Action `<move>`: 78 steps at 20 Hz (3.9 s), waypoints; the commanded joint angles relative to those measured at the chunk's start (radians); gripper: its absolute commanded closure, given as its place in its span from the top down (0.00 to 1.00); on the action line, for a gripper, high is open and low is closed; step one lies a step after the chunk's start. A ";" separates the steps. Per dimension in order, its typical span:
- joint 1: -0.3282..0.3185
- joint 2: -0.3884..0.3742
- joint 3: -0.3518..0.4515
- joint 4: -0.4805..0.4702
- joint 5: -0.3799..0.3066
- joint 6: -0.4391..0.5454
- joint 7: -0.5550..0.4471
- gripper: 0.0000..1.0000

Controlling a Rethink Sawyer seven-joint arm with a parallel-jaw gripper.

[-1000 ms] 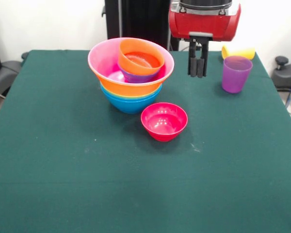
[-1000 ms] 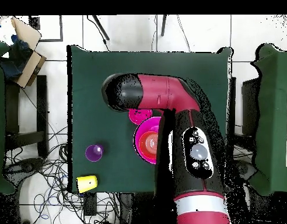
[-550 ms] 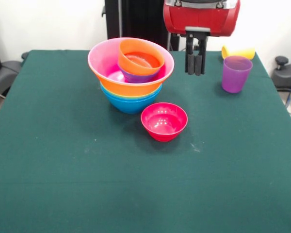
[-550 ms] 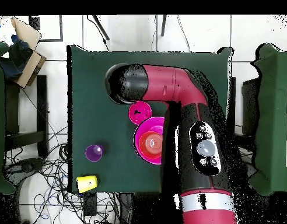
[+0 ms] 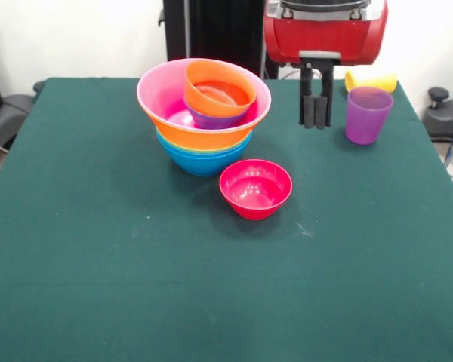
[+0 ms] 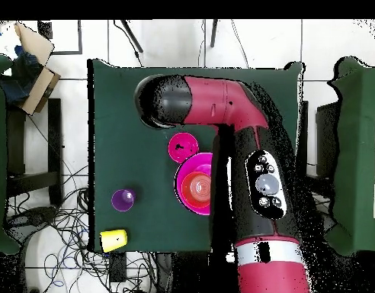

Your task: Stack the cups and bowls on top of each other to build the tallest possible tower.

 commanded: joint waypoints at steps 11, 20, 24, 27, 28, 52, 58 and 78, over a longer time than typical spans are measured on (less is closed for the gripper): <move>-0.001 0.046 0.075 -0.012 -0.078 0.058 -0.151 1.00; -0.033 0.103 0.079 -0.022 -0.100 0.017 -0.182 1.00; -0.061 0.128 0.096 -0.040 -0.111 0.030 -0.236 1.00; -0.070 0.114 0.100 -0.024 -0.119 0.036 -0.248 1.00; -0.071 0.108 0.098 -0.015 -0.122 0.033 -0.240 1.00; -0.042 0.130 0.091 0.134 -0.177 -0.158 -0.049 1.00; -0.027 0.149 0.077 0.152 -0.178 -0.200 -0.026 1.00; -0.013 0.177 0.052 0.161 -0.197 -0.258 -0.007 1.00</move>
